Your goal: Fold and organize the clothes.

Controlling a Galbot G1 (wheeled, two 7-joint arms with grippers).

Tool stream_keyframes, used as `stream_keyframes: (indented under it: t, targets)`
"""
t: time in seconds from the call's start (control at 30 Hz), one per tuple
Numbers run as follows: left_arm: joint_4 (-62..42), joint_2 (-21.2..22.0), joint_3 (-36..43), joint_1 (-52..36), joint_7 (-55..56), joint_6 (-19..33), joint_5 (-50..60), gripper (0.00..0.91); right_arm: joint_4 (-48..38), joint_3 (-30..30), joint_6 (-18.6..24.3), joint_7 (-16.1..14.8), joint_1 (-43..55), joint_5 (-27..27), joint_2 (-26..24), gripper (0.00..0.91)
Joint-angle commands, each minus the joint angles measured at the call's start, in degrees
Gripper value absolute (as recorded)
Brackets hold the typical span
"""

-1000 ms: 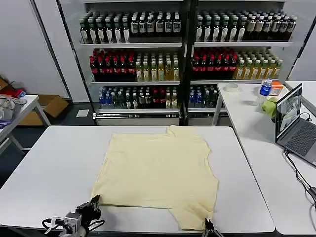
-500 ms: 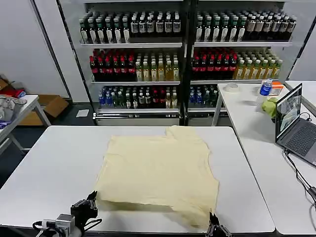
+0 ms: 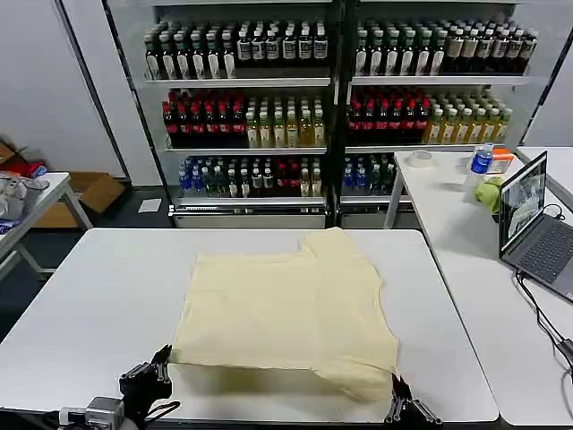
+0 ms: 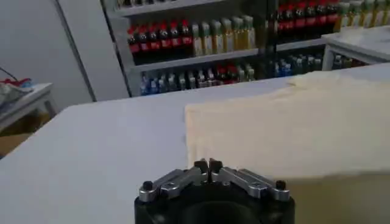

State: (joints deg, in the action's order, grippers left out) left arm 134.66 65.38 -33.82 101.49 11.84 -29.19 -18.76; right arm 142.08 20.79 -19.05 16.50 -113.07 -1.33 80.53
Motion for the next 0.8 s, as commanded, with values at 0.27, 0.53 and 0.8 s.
stream_keyframes:
  t: [0.27,0.53,0.8]
  targets:
    - [-3.3,-3.2,2.1,-6.4,0.0,1.1,0.1,0.020,-2.1,5.2,-0.6,-0.9,9.6,-7.0,-6.1,0.000]
    - [-9.4,-5.3,4.0,-10.6,-0.3,2.4,0.0,0.020,-9.9,4.3,1.0,-2.0,17.1,-8.7,-9.1,0.000]
    - [-15.7,-6.6,6.7,-17.8,-0.6,2.4,-0.6,0.020,-16.9,2.4,-1.4,-1.6,26.9,-12.0,-10.6,0.000]
